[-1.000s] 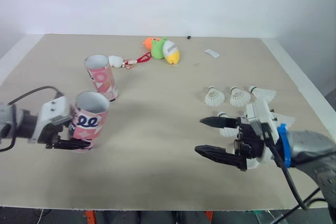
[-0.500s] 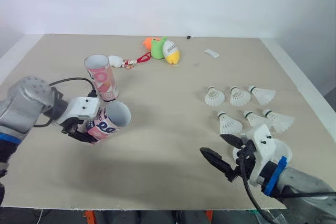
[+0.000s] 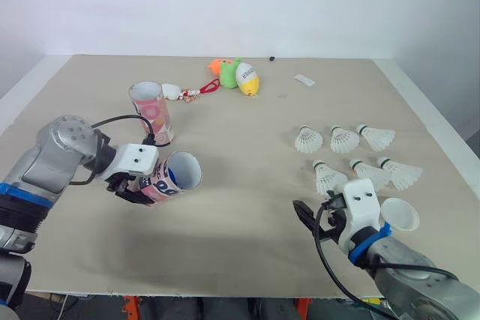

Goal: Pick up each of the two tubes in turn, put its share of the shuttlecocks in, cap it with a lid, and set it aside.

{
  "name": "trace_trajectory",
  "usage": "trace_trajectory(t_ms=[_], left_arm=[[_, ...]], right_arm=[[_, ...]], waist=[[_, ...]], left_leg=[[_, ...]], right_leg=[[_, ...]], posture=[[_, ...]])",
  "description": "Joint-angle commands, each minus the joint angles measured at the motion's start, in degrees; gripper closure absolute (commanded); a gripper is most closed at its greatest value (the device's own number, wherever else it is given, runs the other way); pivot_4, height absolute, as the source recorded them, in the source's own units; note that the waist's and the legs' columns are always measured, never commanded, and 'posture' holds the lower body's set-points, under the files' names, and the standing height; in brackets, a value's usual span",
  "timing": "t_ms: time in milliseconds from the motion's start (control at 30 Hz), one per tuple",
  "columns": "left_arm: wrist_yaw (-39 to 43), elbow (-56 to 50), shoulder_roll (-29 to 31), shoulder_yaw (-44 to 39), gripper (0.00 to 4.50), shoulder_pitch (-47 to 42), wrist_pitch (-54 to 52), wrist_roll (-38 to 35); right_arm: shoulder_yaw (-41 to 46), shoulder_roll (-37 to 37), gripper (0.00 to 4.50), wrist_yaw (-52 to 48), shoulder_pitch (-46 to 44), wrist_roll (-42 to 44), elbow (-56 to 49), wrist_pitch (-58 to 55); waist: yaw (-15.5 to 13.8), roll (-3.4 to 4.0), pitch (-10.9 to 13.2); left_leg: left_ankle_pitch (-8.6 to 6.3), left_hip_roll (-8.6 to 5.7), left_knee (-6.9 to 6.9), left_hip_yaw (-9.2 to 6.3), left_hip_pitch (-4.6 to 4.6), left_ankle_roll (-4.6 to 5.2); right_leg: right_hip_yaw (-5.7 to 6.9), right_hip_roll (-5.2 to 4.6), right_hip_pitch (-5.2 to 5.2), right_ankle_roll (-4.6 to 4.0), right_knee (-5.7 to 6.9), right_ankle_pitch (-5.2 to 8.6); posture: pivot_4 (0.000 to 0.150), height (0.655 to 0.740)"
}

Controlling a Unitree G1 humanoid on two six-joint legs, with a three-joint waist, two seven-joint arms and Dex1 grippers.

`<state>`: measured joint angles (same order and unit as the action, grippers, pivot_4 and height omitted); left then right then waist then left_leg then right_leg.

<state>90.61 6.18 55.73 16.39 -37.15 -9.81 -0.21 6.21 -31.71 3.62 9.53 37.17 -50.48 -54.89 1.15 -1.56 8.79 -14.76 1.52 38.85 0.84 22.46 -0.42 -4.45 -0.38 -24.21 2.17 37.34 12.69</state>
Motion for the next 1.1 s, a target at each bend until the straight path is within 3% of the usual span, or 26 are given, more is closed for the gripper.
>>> trace_trajectory(t_ms=[33,400,500,667,733,800,967,1100], left_arm=[[-0.19,-2.39,-0.90,0.68,1.50,1.86,-1.34,-0.71],[-0.86,-5.88,-1.17,-0.45,1.50,2.53,-4.92,-0.50],[-1.02,-6.38,-1.22,-0.42,1.53,2.23,-5.32,-0.34],[-1.40,-8.32,-1.55,-0.57,1.53,2.09,-6.85,-0.90],[-1.66,-8.73,-1.86,-0.73,1.53,2.24,-7.29,-1.21],[-1.72,-9.22,-2.24,-1.05,1.53,2.56,-8.12,-2.05],[-1.81,-9.14,-2.78,-0.81,1.53,2.50,-8.58,-2.25],[-1.78,-8.19,-3.12,-0.47,1.53,2.02,-8.34,-1.91]], right_arm=[[-1.84,0.67,0.00,-0.09,-2.77,-4.74,2.73,1.79],[-6.93,4.86,0.00,-0.96,-12.28,-16.06,16.19,5.02],[-8.34,4.32,0.84,-1.12,-13.40,-20.36,18.79,6.52],[-9.59,3.80,2.85,-3.07,-13.39,-24.54,17.71,9.06],[-9.27,3.87,4.05,-4.73,-13.12,-24.70,16.01,9.76],[-8.91,3.79,4.36,-7.67,-13.42,-23.84,13.70,12.01],[-9.28,-1.06,4.36,-19.05,-16.86,-22.22,8.87,17.83],[-7.70,-6.51,4.36,-34.43,-24.66,-11.67,6.67,17.98]], waist=[[0.00,0.01,0.00],[0.01,0.02,0.01],[0.01,0.03,0.01],[0.02,0.03,0.01],[0.06,0.02,0.01],[0.09,0.04,0.02],[0.12,0.06,0.05],[0.11,0.05,0.06]], left_leg=[[0.00,-0.02,0.00,0.01,0.01,0.00],[-0.03,-0.18,-0.02,-0.01,0.07,0.05],[-0.03,-0.20,-0.02,-0.02,0.09,0.05],[-0.05,-0.22,-0.02,-0.04,0.11,0.08],[-0.05,-0.21,-0.02,-0.05,0.11,0.08],[-0.05,-0.20,-0.03,-0.05,0.12,0.08],[-0.07,-0.19,-0.05,-0.06,0.13,0.11],[-0.07,-0.19,-0.05,-0.06,0.10,0.11]], right_leg=[[-0.01,0.00,0.00,0.02,-0.01,0.01],[-0.03,-0.01,-0.02,0.08,-0.04,0.05],[-0.03,-0.02,-0.02,0.10,-0.05,0.07],[-0.03,-0.02,-0.04,0.14,-0.05,0.09],[-0.03,-0.01,-0.05,0.14,-0.05,0.09],[-0.03,0.00,-0.07,0.14,-0.04,0.08],[-0.02,0.03,-0.08,0.28,-0.04,0.01],[-0.02,0.02,-0.07,0.28,-0.04,0.00]], posture=[[0.150,0.7323],[0.150,0.7323],[0.150,0.7323],[0.150,0.7323],[0.150,0.7323],[0.150,0.7323],[0.150,0.7323],[0.150,0.7323]])
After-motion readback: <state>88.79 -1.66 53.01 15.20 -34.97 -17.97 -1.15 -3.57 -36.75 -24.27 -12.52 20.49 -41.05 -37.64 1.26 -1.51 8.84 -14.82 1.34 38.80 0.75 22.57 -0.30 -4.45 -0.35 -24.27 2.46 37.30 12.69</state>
